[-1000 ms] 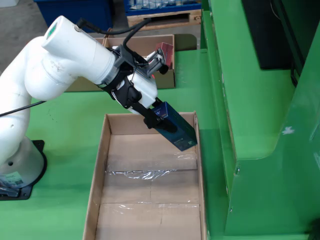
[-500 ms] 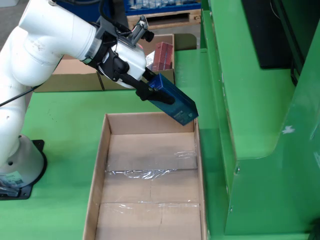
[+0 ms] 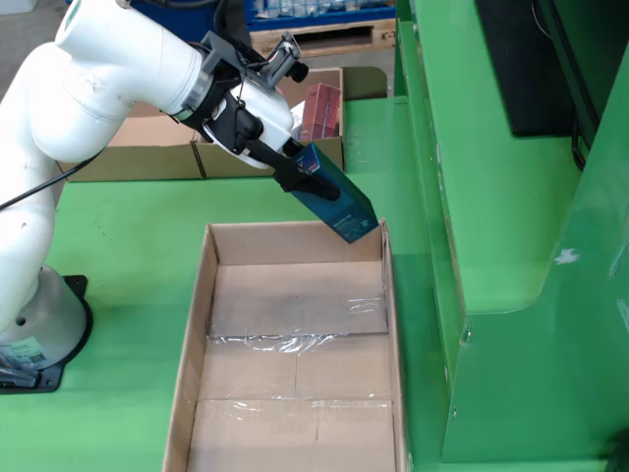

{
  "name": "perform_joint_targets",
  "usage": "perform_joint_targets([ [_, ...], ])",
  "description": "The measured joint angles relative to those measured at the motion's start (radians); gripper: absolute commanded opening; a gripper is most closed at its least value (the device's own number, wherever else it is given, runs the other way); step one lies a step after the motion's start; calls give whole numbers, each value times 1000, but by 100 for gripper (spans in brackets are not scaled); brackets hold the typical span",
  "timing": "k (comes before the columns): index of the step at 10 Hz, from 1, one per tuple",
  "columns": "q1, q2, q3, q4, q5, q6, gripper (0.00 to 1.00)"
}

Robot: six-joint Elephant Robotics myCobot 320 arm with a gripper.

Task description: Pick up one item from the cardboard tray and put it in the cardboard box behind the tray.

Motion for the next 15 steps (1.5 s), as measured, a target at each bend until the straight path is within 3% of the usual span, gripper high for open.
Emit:
perform_joint_targets([
  [5,198,97,0,-192,14,-60,0],
  [15,617,284,-3,-646,-40,-47,0],
])
